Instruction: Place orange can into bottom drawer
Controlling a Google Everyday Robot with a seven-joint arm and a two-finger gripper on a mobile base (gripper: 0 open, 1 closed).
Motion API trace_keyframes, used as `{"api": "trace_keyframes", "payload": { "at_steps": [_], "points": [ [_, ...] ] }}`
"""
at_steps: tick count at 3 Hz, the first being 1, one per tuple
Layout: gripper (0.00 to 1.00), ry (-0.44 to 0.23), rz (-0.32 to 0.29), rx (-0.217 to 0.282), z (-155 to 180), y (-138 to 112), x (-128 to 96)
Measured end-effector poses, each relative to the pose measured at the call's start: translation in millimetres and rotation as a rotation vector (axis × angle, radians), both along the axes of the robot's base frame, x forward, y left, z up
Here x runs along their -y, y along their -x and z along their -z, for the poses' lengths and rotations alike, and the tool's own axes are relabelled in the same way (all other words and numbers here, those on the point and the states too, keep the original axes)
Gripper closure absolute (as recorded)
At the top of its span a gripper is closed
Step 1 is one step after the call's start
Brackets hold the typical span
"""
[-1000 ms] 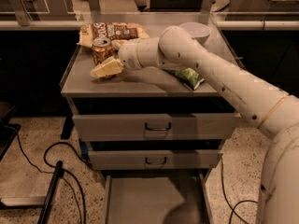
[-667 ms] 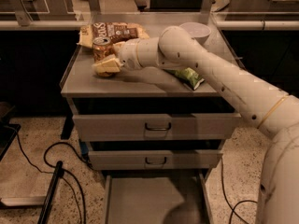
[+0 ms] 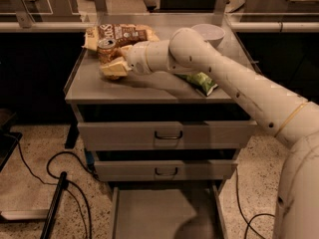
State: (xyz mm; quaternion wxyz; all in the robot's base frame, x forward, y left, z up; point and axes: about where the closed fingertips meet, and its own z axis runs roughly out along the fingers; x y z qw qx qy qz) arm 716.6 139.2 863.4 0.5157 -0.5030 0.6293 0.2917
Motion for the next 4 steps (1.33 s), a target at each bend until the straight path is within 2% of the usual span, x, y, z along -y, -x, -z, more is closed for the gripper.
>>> {"api": "trace_keyframes", "payload": {
  "at_steps": [1, 2, 4],
  "points": [
    [1.0, -0.018, 0.004, -0.008, -3.8, 6.1, -1.8],
    [1.0, -0.033, 0.058, -0.02, -20.8, 27.6, 4.3],
    [1.0, -0.08, 0.159, -0.019, -40.1, 111.6, 18.4]
  ]
}}
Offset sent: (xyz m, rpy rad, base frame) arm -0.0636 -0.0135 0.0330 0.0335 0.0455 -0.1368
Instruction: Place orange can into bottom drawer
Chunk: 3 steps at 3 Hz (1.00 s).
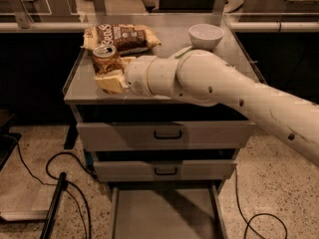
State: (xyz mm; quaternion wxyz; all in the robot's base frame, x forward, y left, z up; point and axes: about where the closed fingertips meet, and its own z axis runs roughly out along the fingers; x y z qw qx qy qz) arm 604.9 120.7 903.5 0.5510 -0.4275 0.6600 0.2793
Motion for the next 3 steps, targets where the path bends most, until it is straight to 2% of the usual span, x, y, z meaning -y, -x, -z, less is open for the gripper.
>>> {"api": "trace_keyframes", "payload": {
  "at_steps": [1, 2, 3],
  "points": [
    [1.0, 0.004, -0.004, -0.005, -0.5, 4.6, 0.9],
    [1.0, -0.013, 0.035, -0.049, -3.0, 39.7, 9.2],
    [1.0, -0.004, 0.106, -0.143, 22.1, 96.6, 30.9]
  ]
}}
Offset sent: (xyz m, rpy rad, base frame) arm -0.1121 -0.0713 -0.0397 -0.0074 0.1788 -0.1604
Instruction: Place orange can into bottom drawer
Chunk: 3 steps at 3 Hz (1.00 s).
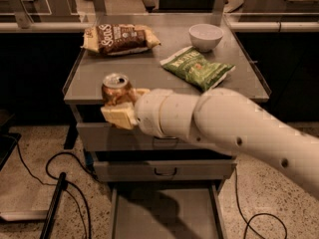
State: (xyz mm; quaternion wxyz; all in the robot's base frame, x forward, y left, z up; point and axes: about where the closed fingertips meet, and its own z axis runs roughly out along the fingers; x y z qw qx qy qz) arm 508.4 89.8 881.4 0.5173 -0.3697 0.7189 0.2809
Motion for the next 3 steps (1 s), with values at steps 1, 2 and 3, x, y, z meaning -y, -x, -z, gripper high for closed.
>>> {"api": "trace_keyframes", "payload": {
  "at_steps": [1, 2, 3],
  "points": [
    [1.0, 0.006, 0.066, -0.017, 9.1, 4.0, 33.3],
    [1.0, 0.006, 0.066, -0.014, 7.5, 2.7, 33.5],
    [1.0, -0.008, 0.086, -0.052, 24.2, 11.2, 36.7]
  ]
}}
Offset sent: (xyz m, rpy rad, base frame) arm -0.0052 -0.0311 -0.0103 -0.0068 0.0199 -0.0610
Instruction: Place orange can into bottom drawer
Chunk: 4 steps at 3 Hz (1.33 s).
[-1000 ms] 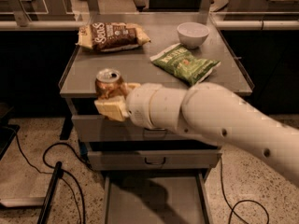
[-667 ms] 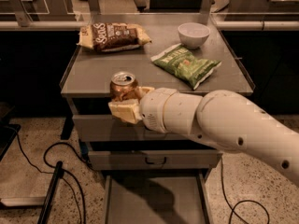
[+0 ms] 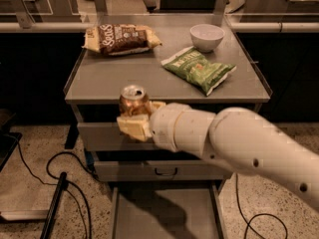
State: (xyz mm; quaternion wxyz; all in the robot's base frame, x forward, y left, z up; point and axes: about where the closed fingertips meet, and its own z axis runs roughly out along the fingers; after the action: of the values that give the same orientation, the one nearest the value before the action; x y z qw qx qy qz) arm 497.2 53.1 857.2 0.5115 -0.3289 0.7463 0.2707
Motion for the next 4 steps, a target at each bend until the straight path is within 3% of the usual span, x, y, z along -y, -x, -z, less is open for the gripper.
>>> {"api": "trace_keyframes", "payload": {
  "at_steps": [2, 3, 4],
  "points": [
    [1.0, -0.108, 0.143, -0.185, 118.1, 51.1, 43.8],
    [1.0, -0.108, 0.143, -0.185, 118.1, 51.1, 43.8],
    [1.0, -0.113, 0.188, -0.236, 148.7, 63.6, 41.0]
  ]
}}
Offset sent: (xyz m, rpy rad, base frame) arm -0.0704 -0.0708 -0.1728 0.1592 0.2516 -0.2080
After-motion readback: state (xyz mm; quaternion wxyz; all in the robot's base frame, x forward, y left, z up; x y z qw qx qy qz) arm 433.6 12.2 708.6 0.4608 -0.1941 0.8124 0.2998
